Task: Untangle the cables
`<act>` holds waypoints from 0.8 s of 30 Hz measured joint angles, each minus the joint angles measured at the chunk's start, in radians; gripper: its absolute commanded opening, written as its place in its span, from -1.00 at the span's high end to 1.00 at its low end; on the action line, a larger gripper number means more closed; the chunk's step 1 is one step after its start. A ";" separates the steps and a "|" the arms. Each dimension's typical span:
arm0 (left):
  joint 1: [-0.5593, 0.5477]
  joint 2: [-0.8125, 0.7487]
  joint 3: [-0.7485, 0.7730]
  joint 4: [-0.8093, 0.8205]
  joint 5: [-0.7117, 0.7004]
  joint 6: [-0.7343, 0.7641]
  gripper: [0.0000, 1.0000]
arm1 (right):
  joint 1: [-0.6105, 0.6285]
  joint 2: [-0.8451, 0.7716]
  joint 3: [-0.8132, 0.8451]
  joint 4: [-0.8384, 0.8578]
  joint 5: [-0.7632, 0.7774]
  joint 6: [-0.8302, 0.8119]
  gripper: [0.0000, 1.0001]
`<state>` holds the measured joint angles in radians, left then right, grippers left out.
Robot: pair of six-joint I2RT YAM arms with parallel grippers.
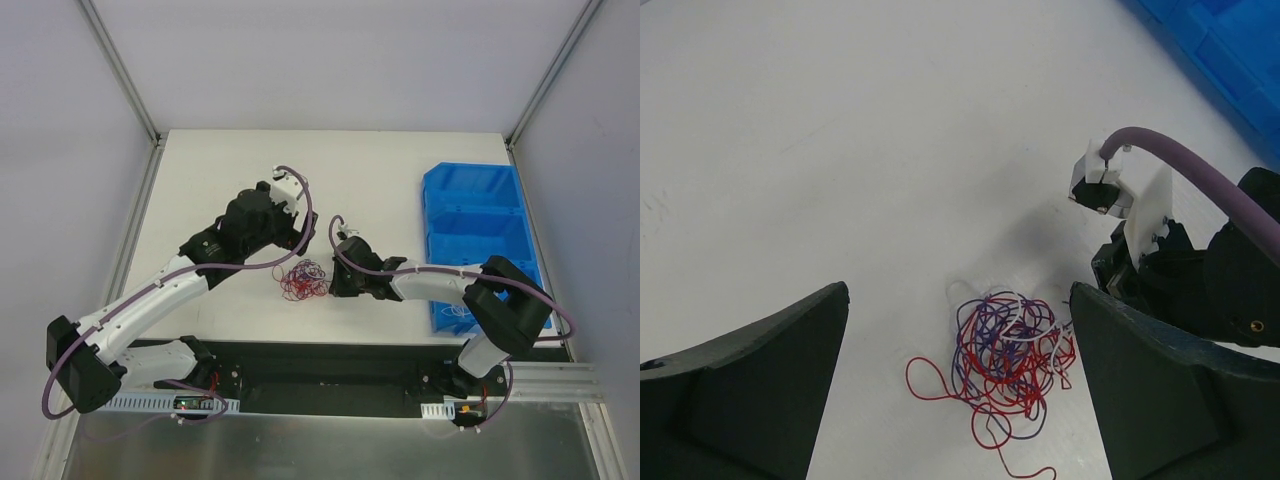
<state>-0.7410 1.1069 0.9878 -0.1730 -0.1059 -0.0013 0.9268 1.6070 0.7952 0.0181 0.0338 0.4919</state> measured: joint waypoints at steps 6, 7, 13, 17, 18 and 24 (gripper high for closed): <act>0.000 0.107 0.022 -0.017 0.027 -0.018 -0.83 | 0.000 -0.061 -0.028 -0.007 0.052 -0.016 0.99; -0.002 0.134 0.030 -0.025 0.027 -0.021 -0.84 | 0.000 -0.081 -0.037 -0.008 0.062 -0.021 1.00; -0.005 0.272 0.050 -0.074 0.142 -0.068 -0.98 | 0.000 -0.214 -0.089 -0.009 0.119 -0.037 1.00; -0.006 0.377 0.074 -0.080 0.282 -0.108 -0.98 | 0.000 -0.257 -0.102 -0.008 0.140 -0.043 1.00; -0.006 0.410 0.080 -0.080 0.311 -0.117 -0.96 | 0.000 -0.273 -0.109 -0.008 0.145 -0.044 1.00; -0.006 0.586 0.095 -0.087 0.385 -0.156 -0.83 | 0.000 -0.425 -0.139 -0.030 0.160 -0.057 1.00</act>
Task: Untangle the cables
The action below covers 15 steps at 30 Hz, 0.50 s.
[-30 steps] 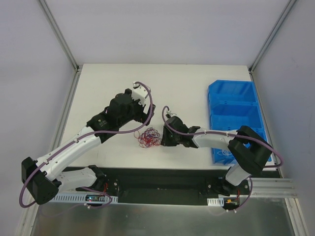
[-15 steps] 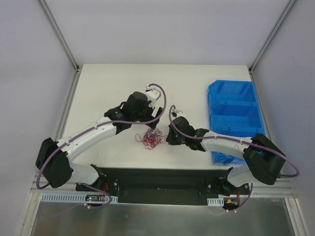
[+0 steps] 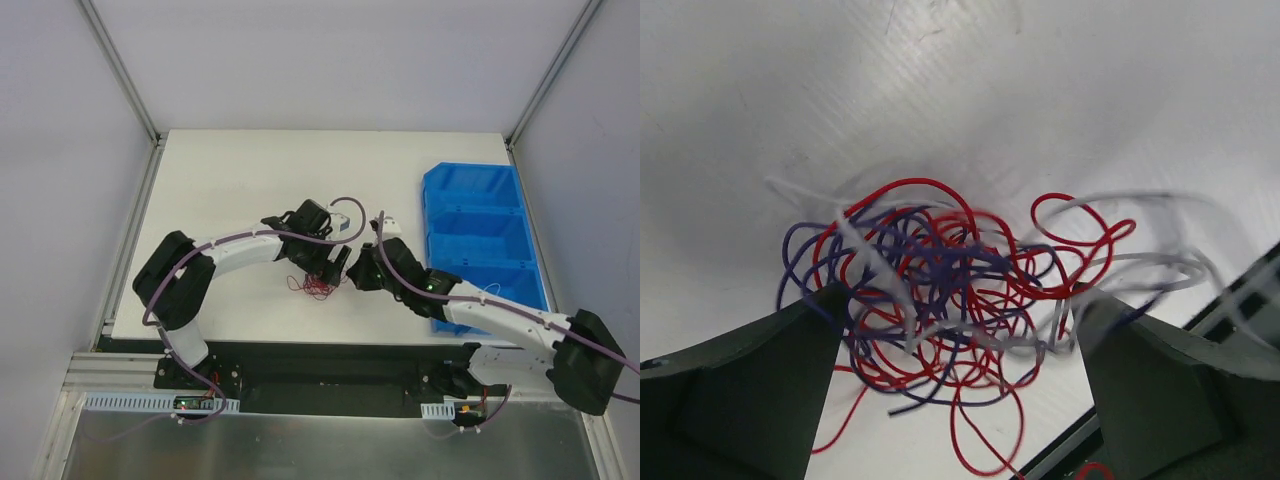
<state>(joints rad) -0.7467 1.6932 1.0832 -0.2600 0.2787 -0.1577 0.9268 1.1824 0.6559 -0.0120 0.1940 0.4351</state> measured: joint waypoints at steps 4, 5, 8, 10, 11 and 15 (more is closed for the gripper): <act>0.001 0.070 0.010 -0.019 -0.052 0.001 -0.74 | 0.000 -0.138 0.021 -0.050 0.003 -0.030 1.00; 0.002 0.076 0.011 -0.021 -0.076 0.005 -0.74 | 0.000 -0.175 0.043 -0.081 0.006 -0.045 1.00; 0.005 0.080 0.020 -0.031 -0.125 0.018 -0.74 | -0.001 -0.259 0.147 -0.172 0.027 -0.099 1.00; 0.016 0.083 0.026 -0.030 -0.148 0.021 -0.73 | -0.003 -0.295 0.255 -0.239 0.044 -0.146 1.00; 0.024 0.085 0.026 -0.030 -0.159 0.023 -0.72 | -0.005 -0.306 0.323 -0.276 0.058 -0.173 1.00; 0.090 0.089 0.026 -0.031 -0.175 0.024 -0.68 | -0.008 -0.328 0.595 -0.369 0.103 -0.272 1.00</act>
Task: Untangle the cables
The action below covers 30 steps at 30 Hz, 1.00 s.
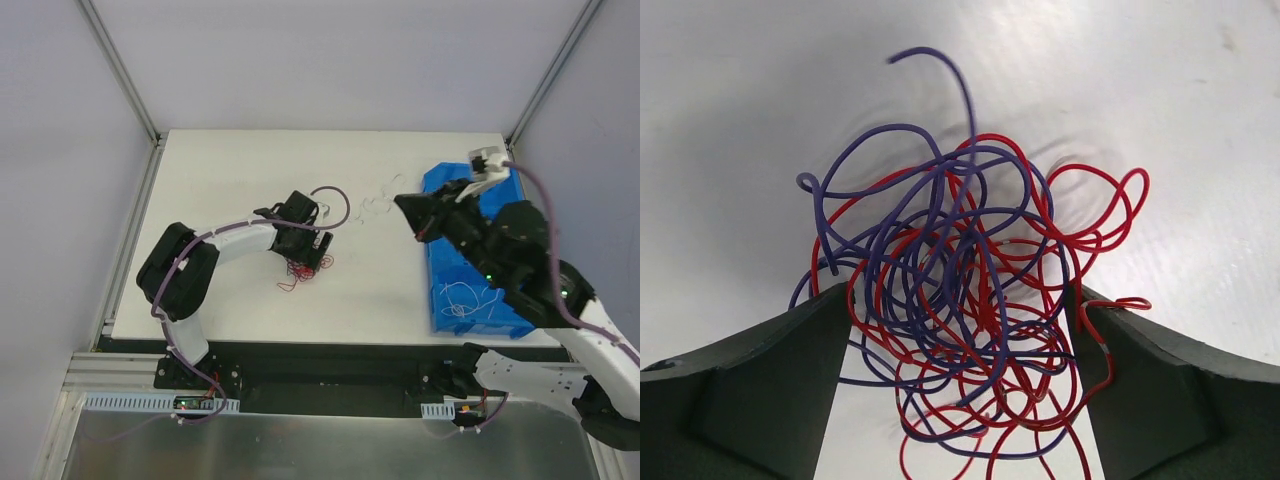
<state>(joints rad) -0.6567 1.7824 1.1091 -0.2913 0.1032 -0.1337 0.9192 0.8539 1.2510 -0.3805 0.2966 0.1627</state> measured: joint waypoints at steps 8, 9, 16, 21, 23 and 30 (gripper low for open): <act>0.082 0.000 0.001 0.000 -0.023 0.000 -0.68 | -0.001 -0.001 0.319 -0.093 0.044 -0.127 1.00; 0.082 -0.001 0.001 -0.002 -0.028 0.004 -0.68 | -0.001 -0.003 0.324 -0.100 0.050 -0.136 1.00; 0.080 -0.167 0.004 -0.065 -0.040 0.066 -0.84 | -0.004 -0.019 0.218 -0.156 0.083 -0.147 1.00; 0.079 -0.488 -0.011 -0.008 0.001 0.119 -0.91 | -0.005 -0.023 0.107 -0.219 0.067 -0.133 1.00; 0.077 -0.615 -0.045 0.062 0.039 0.128 -0.93 | -0.005 -0.019 0.074 -0.232 0.043 -0.126 0.99; 0.026 -0.765 -0.132 0.213 0.313 0.134 -0.95 | -0.005 -0.011 0.006 -0.263 -0.033 -0.119 1.00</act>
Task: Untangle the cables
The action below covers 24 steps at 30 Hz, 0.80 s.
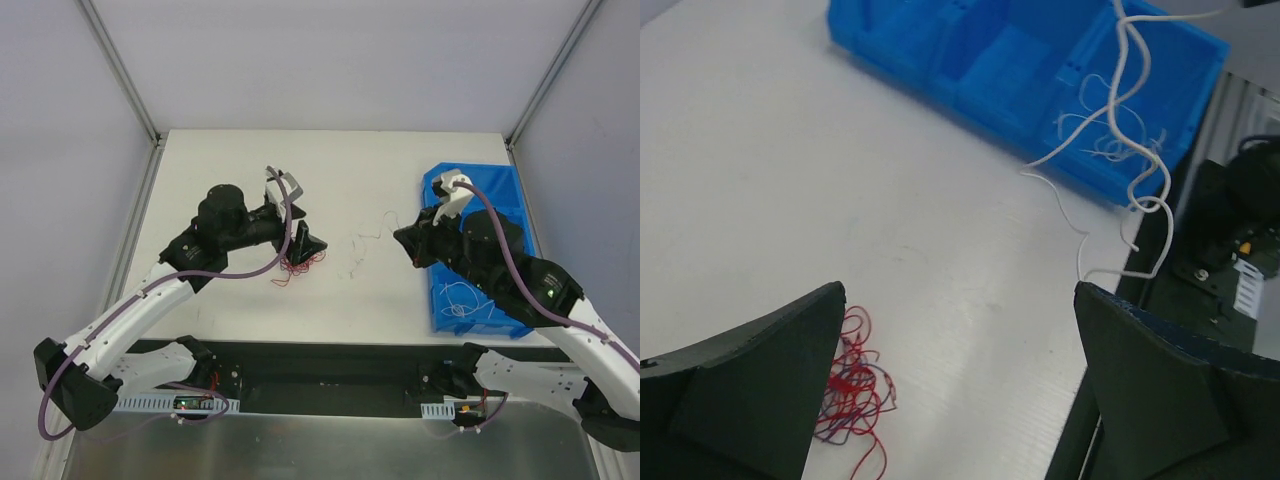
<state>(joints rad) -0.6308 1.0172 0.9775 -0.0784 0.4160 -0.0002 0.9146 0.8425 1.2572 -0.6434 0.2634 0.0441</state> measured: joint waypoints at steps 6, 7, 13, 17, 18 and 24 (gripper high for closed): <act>-0.031 0.031 -0.028 0.063 0.208 -0.037 -0.93 | 0.000 0.043 -0.001 0.018 -0.070 0.000 1.00; -0.034 0.036 -0.028 0.072 0.237 -0.042 -0.93 | 0.000 0.050 -0.002 0.023 -0.078 0.000 1.00; -0.070 0.043 -0.045 0.133 0.345 -0.067 -0.73 | 0.000 0.102 -0.013 0.078 -0.140 0.004 1.00; -0.075 0.058 -0.046 0.134 0.338 -0.069 -0.47 | 0.000 0.130 -0.028 0.125 -0.188 0.019 1.00; -0.076 0.064 -0.046 0.133 0.336 -0.068 -0.37 | 0.000 0.139 -0.029 0.137 -0.200 0.024 1.00; -0.077 0.087 -0.046 0.118 0.334 -0.066 0.32 | 0.000 0.163 -0.046 0.196 -0.252 0.049 1.00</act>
<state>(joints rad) -0.7082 1.1042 0.9314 0.0395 0.7498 -0.0658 0.9146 1.0054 1.2114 -0.4477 0.0113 0.0933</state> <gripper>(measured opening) 0.532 0.008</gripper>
